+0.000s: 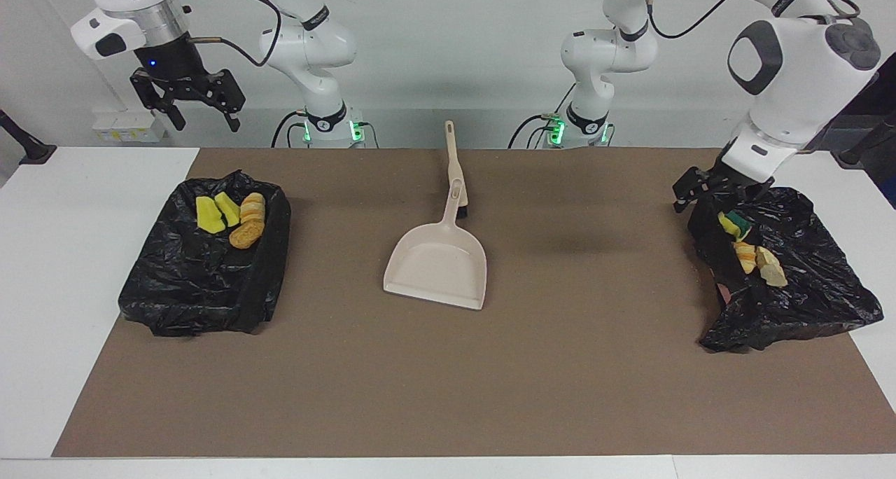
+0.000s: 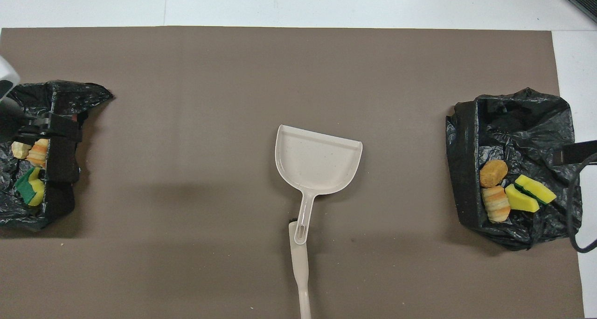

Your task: Sweep and dump trash in bin

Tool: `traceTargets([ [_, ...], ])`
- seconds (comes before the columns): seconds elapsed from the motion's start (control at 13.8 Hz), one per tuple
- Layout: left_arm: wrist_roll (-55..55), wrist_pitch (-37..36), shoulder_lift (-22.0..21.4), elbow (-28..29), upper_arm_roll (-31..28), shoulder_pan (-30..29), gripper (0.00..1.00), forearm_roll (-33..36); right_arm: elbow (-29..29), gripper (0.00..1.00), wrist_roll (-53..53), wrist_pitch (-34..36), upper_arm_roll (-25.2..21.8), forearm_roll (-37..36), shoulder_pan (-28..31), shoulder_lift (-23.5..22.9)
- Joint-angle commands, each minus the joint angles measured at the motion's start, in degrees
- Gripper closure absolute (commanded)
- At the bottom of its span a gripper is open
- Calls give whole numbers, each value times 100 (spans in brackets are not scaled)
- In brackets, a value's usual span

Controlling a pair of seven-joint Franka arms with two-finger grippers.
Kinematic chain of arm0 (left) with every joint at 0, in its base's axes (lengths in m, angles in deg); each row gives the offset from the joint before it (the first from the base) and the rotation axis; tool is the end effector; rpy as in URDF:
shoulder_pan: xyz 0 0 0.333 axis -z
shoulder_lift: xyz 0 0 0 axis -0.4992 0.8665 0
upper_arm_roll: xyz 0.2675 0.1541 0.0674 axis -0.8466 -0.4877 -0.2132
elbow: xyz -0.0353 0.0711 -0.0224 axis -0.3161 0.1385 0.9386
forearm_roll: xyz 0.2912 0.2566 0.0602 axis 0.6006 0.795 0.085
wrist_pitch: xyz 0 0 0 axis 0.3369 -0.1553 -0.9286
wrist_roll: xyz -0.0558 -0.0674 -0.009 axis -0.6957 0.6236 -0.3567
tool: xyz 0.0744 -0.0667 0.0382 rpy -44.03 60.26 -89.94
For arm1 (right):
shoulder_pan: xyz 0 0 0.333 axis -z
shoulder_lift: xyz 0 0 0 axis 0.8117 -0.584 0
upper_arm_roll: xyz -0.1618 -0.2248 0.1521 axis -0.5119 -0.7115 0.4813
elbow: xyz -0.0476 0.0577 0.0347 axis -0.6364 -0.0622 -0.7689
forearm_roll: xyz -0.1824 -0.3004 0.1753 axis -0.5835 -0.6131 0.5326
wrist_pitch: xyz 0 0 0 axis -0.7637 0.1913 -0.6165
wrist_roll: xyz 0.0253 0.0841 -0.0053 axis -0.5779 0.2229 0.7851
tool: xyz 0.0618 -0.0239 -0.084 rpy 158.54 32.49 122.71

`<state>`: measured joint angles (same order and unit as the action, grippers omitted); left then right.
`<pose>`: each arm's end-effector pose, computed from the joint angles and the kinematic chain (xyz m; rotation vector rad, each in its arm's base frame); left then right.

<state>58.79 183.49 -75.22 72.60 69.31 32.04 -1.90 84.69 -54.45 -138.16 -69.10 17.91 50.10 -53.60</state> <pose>0.5706 0.0178 0.5559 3.0808 -0.0093 -0.0690 0.5045 -0.0386 0.6702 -3.1336 0.0954 -0.0460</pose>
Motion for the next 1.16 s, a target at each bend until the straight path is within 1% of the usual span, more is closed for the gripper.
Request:
traceTargets([
  [0.0, 29, -672, -175, -297, 34, -139, 0, 89, 108, 0, 197, -2, 7, -87, 12, 81],
  [0.14, 21, -858, -491, -289, 95, -122, 0, 299, 108, 0, 197, -2, 7, -87, 12, 98],
  [0.22, 12, -902, -536, -263, 96, -113, 0, 300, 108, 0, 197, -2, 7, -87, 12, 98],
  [1.08, -190, -850, -537, -254, 104, -113, 0, 318, 117, 0, 197, -2, 7, -87, 12, 98],
])
